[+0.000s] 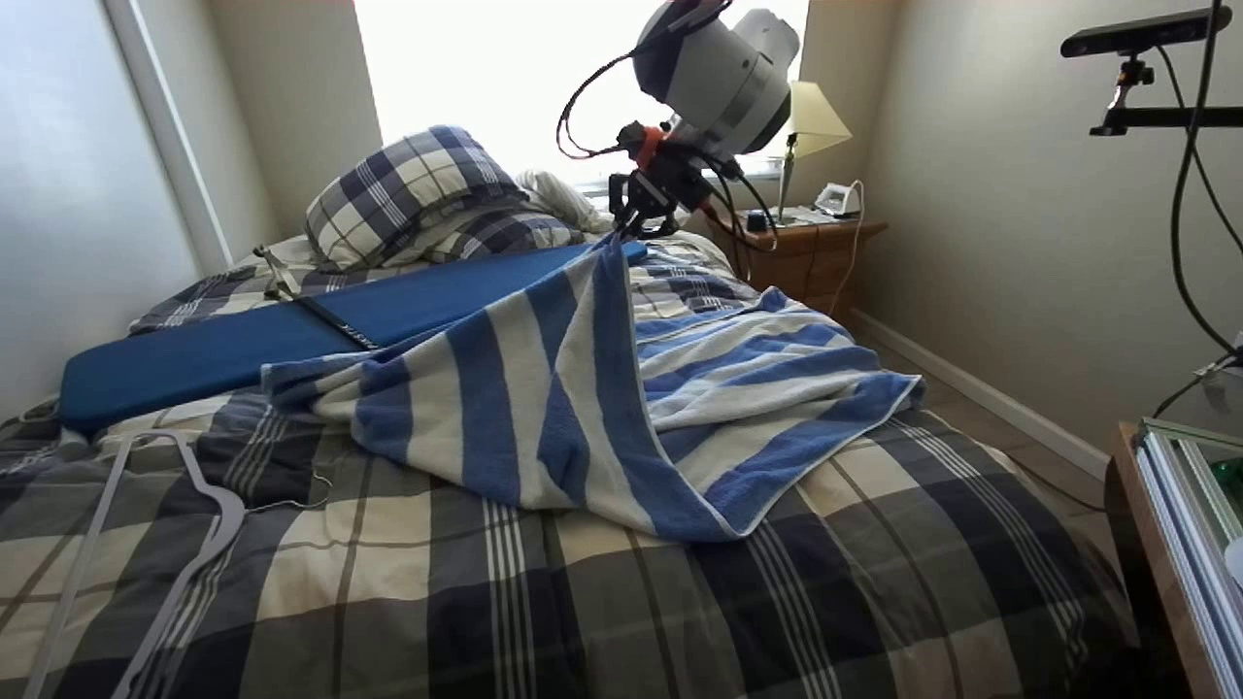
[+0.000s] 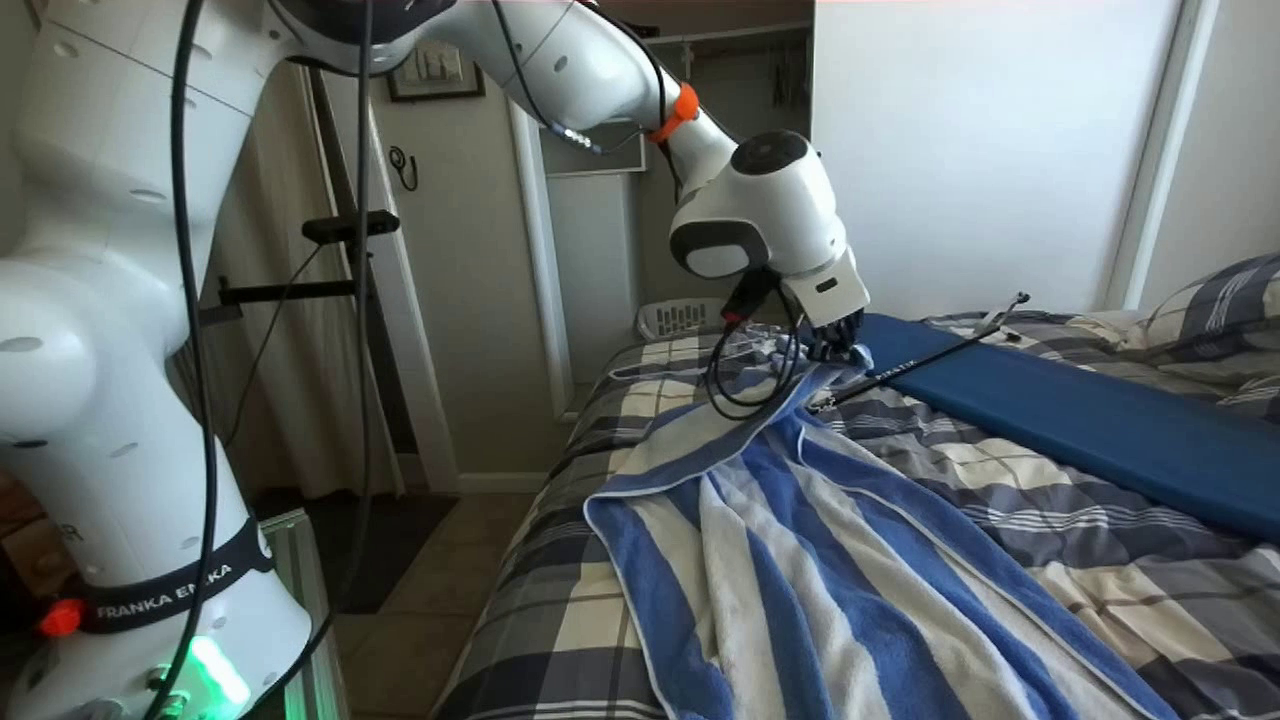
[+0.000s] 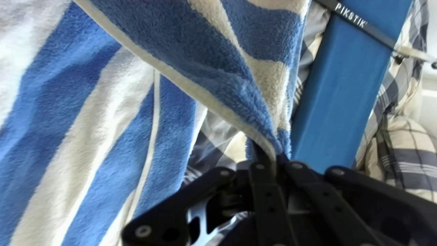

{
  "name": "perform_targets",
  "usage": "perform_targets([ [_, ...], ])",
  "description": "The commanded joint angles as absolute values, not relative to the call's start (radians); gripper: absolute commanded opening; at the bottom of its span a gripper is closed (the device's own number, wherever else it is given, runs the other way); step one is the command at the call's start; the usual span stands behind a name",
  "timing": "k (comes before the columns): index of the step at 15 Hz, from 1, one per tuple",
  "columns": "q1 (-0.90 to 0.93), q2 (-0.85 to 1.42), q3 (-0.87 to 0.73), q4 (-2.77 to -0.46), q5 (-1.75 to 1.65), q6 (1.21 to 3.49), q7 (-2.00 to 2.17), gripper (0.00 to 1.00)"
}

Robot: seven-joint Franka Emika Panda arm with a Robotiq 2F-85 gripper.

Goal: Fold the striped blue and white towel in half from left to right

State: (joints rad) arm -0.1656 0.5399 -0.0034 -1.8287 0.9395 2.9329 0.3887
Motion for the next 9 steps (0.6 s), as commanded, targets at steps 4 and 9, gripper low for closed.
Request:
perform_targets([
  [4, -0.087, 0.323, -0.07, -2.24, 1.096, 3.215, 0.5, 0.01],
  [9, -0.091, 0.324, -0.068, -2.313, 1.194, 3.297, 0.487, 0.05],
])
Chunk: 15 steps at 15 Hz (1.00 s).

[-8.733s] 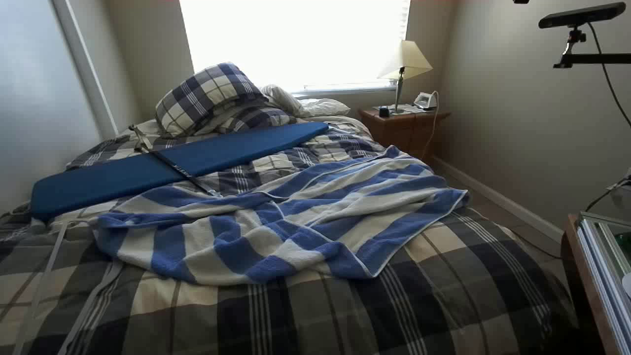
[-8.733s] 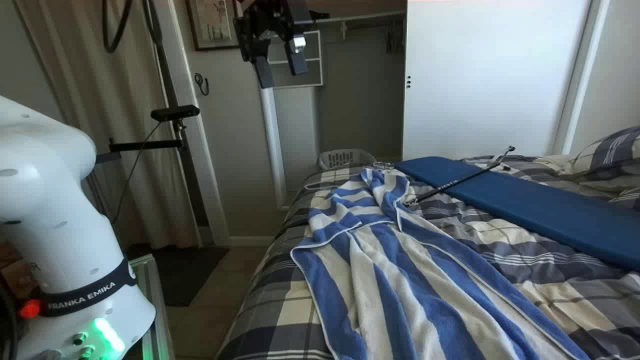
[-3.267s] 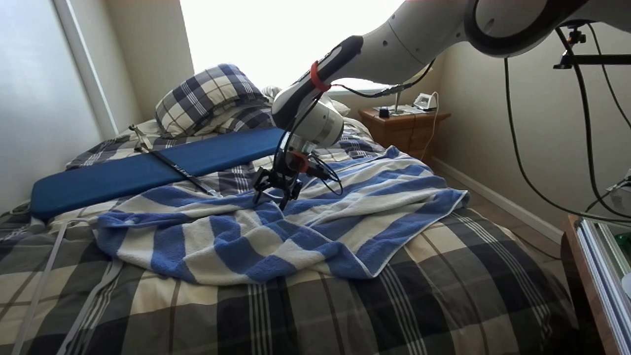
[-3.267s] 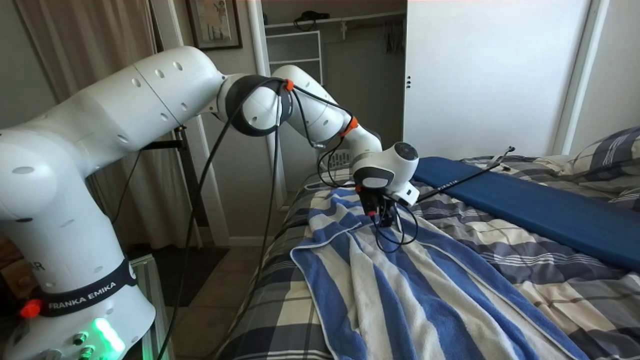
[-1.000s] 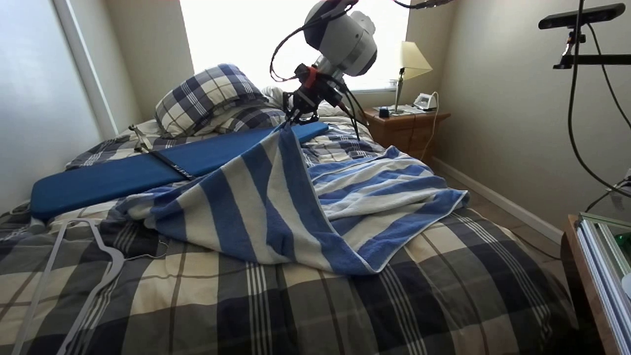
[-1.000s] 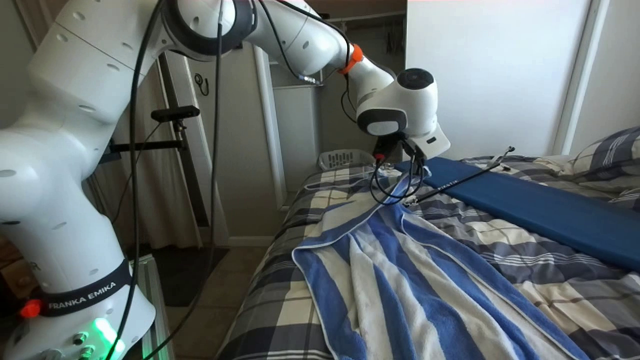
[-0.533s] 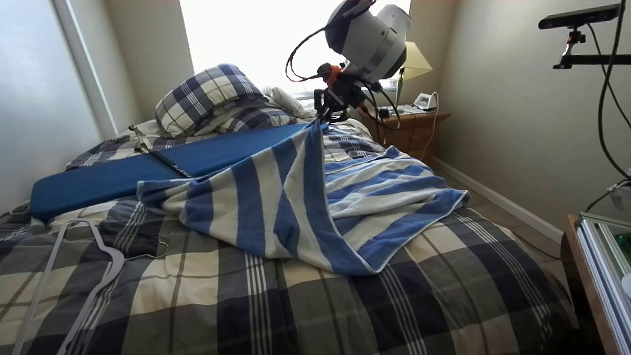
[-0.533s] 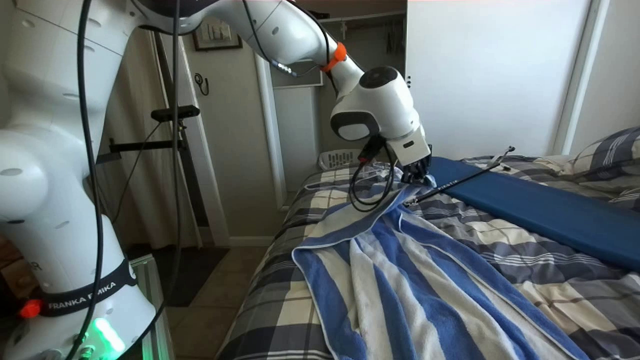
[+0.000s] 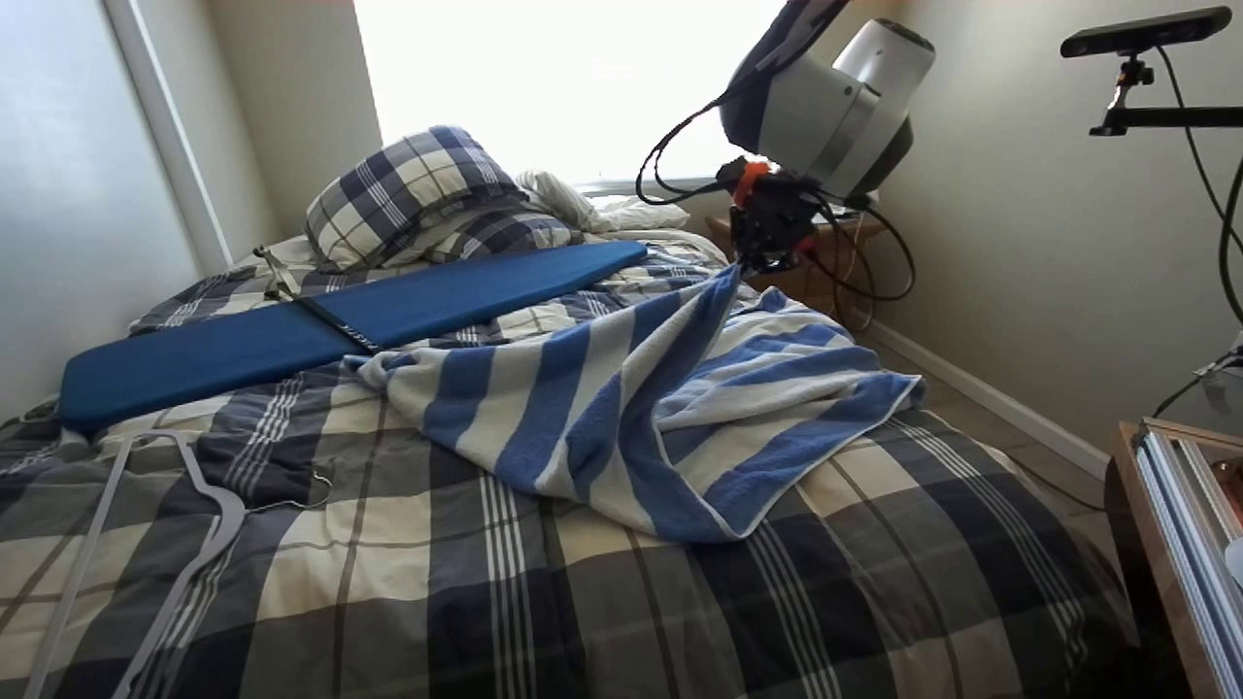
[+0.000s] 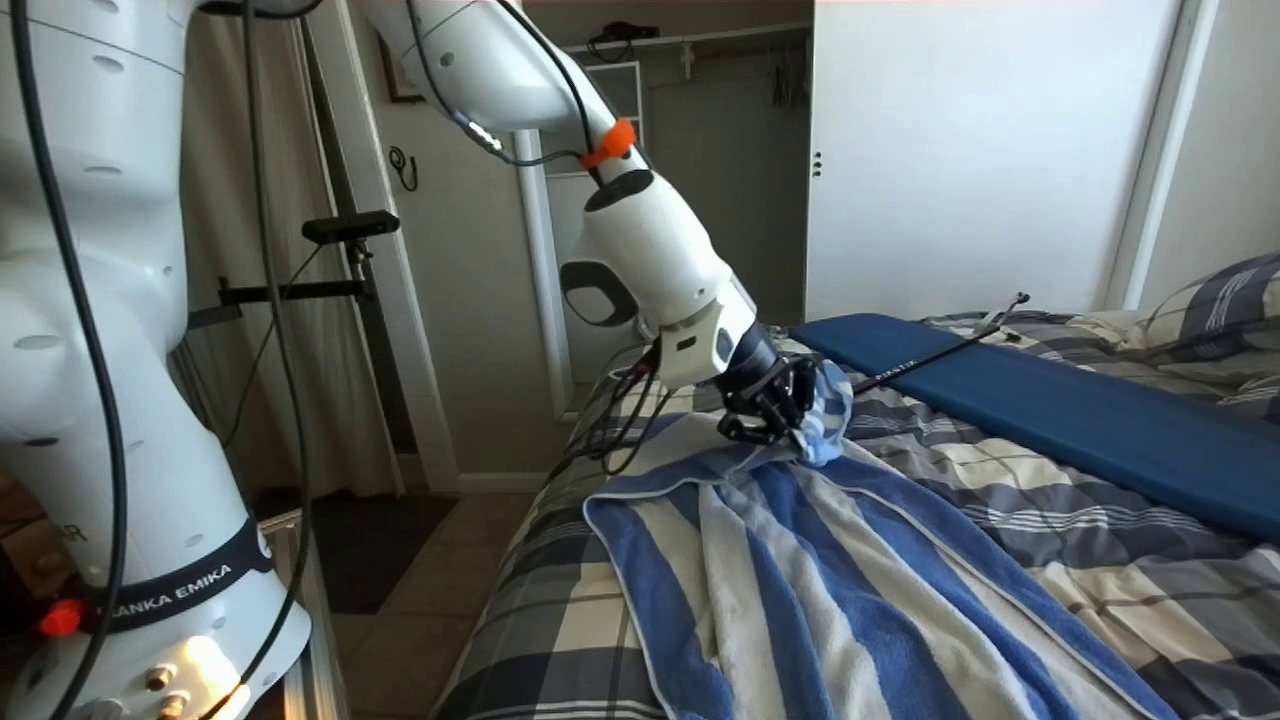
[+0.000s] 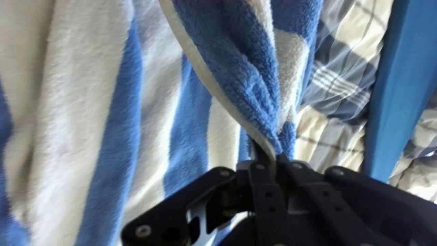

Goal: Fold the striped blue and white towel in half from left to right

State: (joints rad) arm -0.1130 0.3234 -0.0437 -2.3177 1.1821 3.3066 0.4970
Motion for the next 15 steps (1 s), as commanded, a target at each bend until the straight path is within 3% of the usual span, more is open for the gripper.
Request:
perform_targets([
  [1, -0.091, 0.3, -0.065, -2.356, 1.221, 3.318, 0.489, 0.05],
  [9, -0.091, 0.248, -0.061, -2.417, 1.236, 3.33, 0.503, 0.05],
  [10, -0.101, 0.243, -0.069, -2.42, 1.224, 3.314, 0.49, 0.01],
  [15, -0.136, 0.253, -0.152, -2.477, 1.165, 3.342, 0.38, 0.01],
])
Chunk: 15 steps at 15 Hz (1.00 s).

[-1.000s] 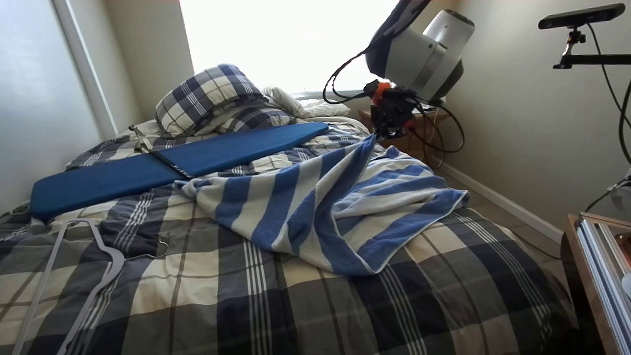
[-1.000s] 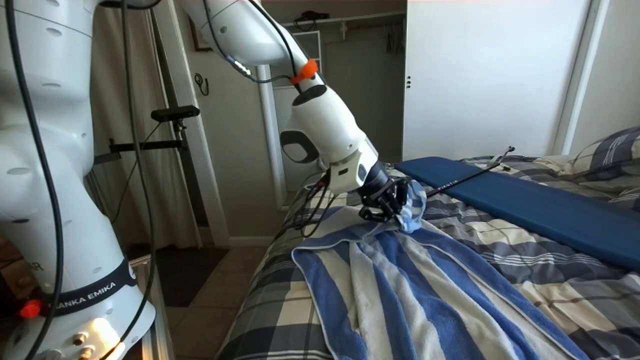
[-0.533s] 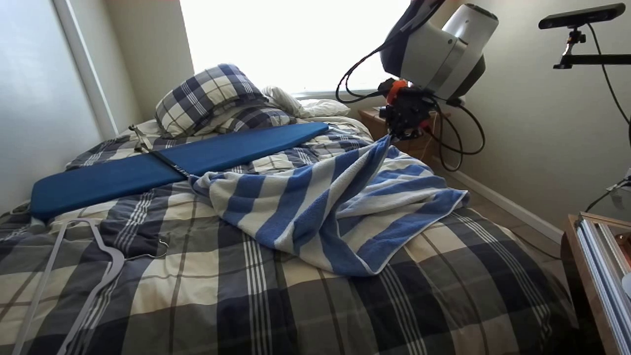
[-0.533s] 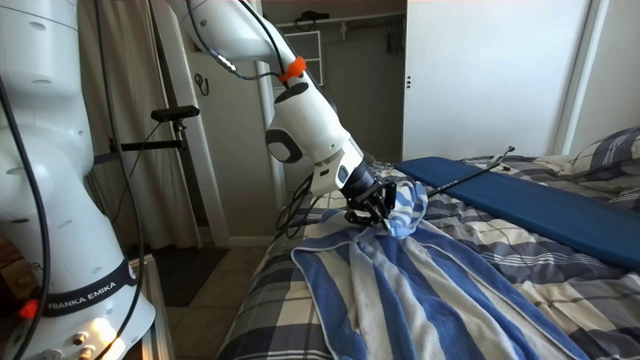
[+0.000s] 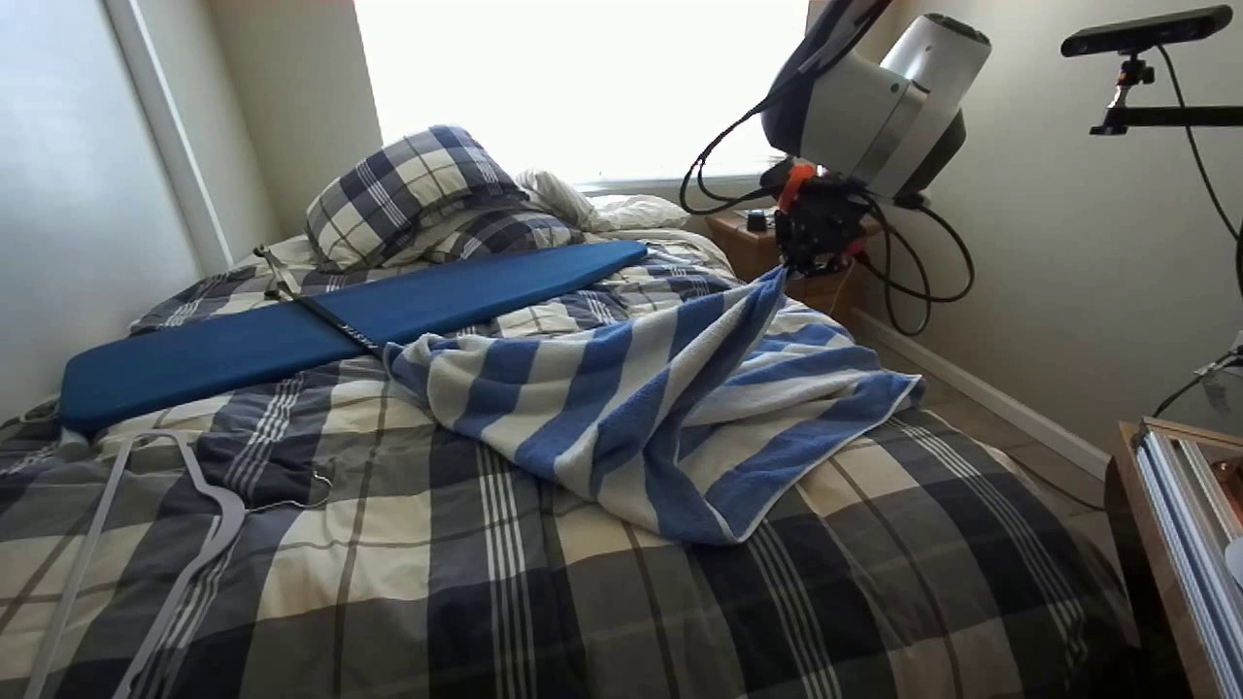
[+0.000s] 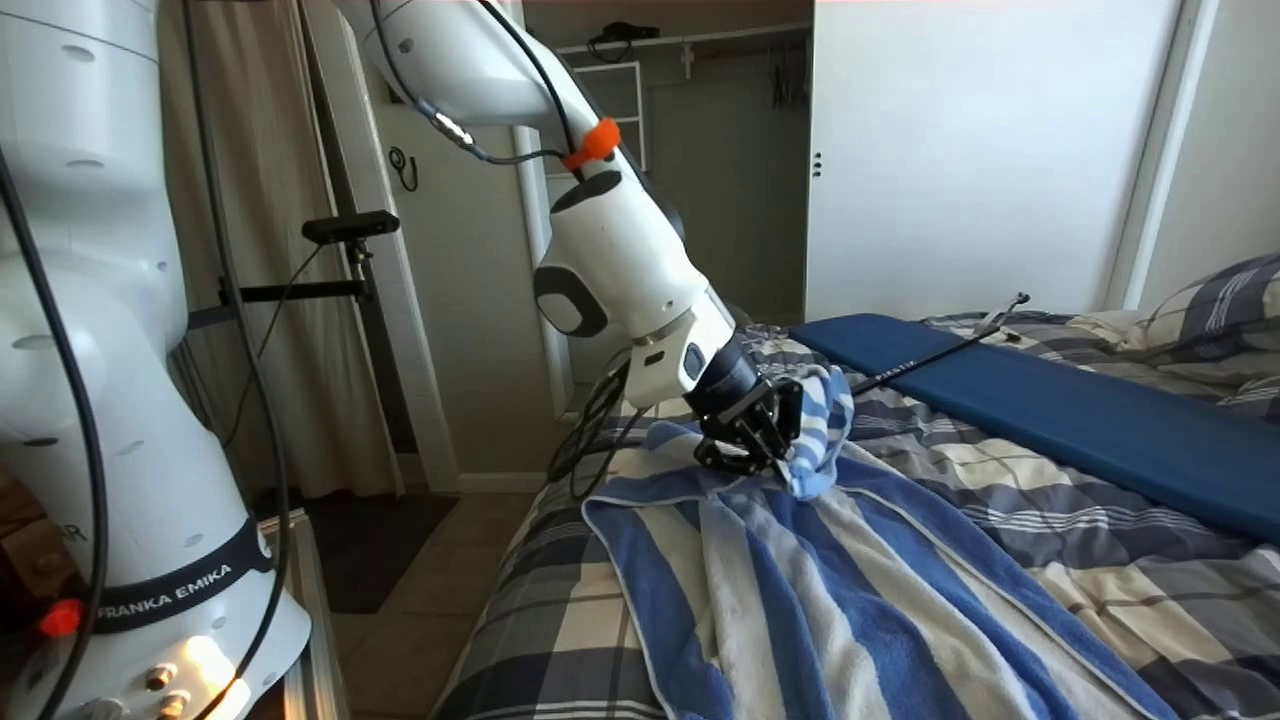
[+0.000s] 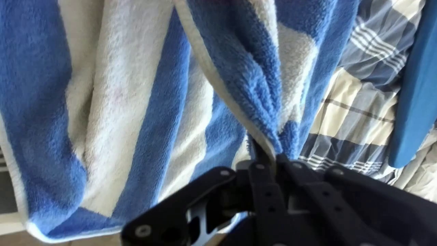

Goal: Fold the striped blue and white towel in half from left to right

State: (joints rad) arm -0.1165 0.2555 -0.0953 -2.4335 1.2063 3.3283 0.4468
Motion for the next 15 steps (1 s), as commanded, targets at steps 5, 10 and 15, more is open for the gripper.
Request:
perform_targets([
  [5, -0.16, 0.235, -0.251, -2.608, 1.175, 3.48, 0.302, 0.01],
  [10, -0.203, 0.254, -0.303, -2.684, 1.149, 3.742, 0.402, 0.01],
  [15, -0.219, 0.47, -0.291, -2.601, 1.093, 3.913, 0.58, 0.01],
])
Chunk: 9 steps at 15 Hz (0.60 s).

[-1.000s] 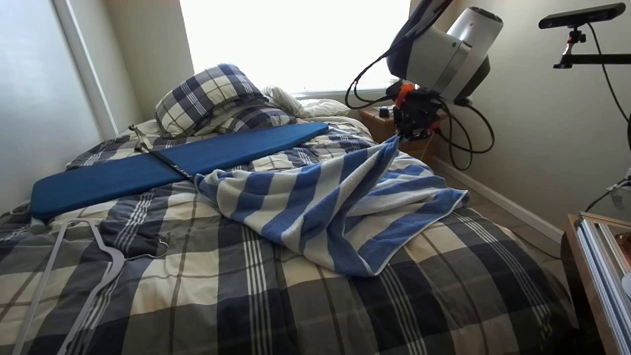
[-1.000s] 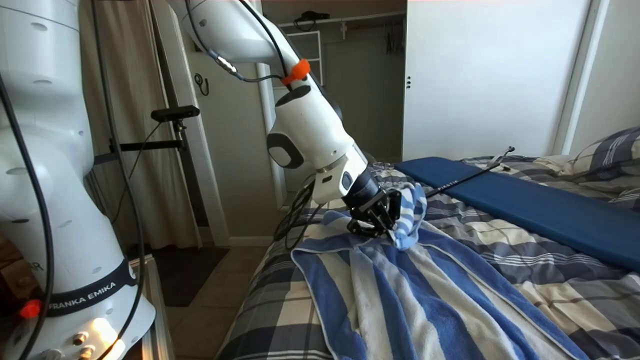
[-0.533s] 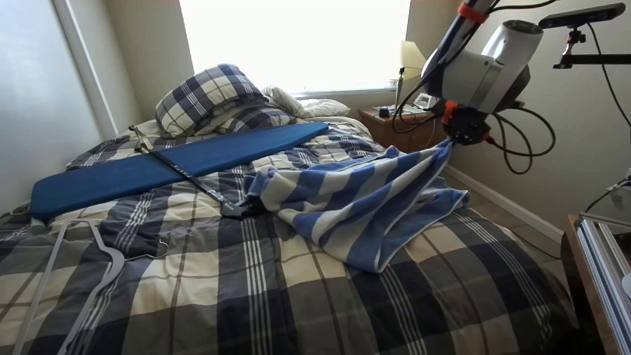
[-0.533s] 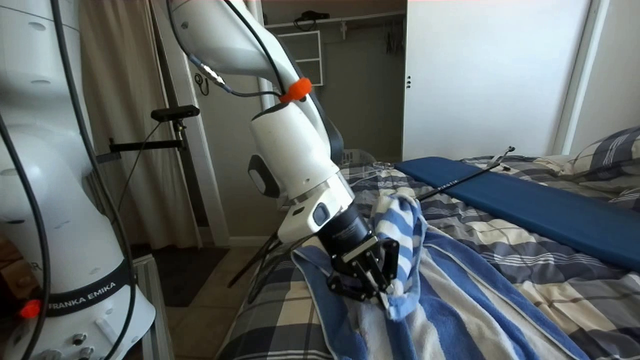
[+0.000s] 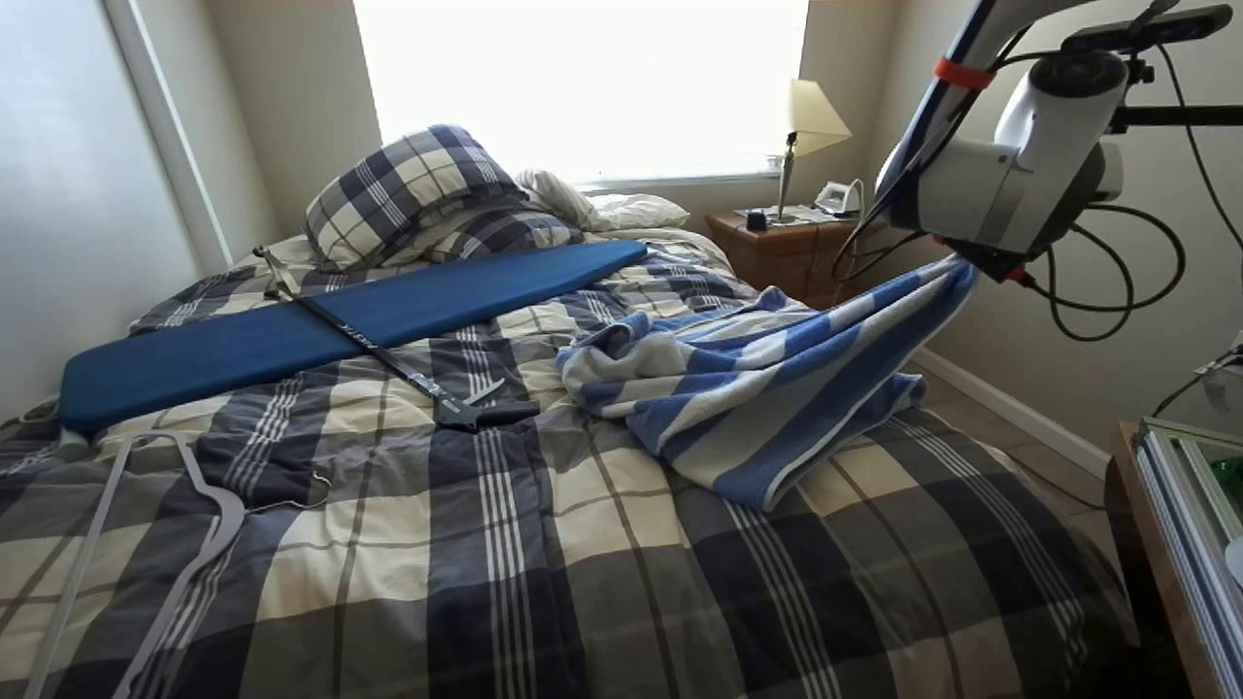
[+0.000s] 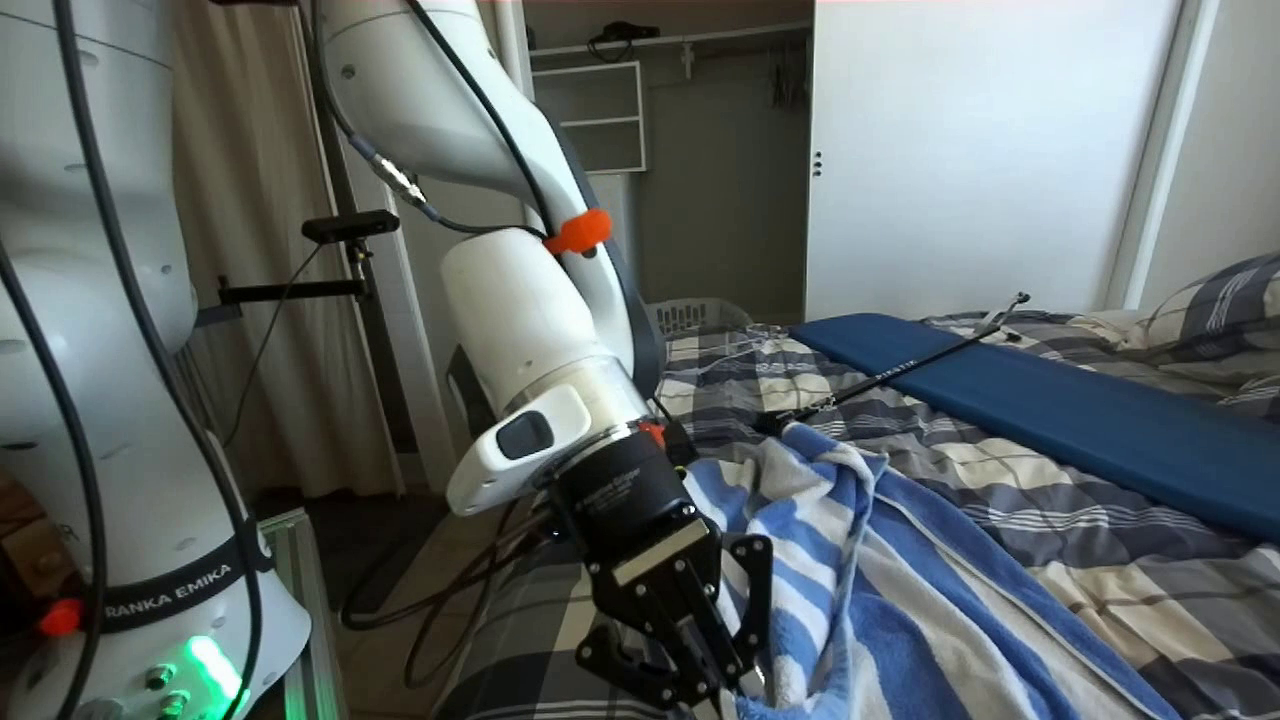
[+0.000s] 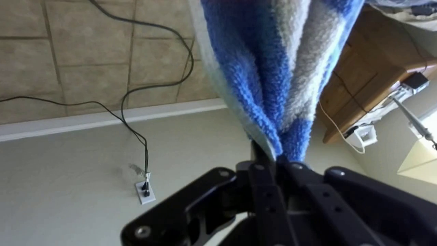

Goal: Fold the striped blue and white towel in half from left to right

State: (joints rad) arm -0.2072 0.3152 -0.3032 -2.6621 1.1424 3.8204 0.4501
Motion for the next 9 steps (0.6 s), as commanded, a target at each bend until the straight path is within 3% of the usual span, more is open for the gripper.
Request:
perform_targets([
  [1, -0.219, 0.518, -0.273, -2.571, 1.074, 3.893, 0.618, 0.3],
  [3, -0.215, 0.565, -0.242, -2.528, 1.057, 3.85, 0.654, 0.36],
  [9, -0.245, 0.475, -0.13, -2.523, 0.761, 3.737, 0.701, 0.77],
])
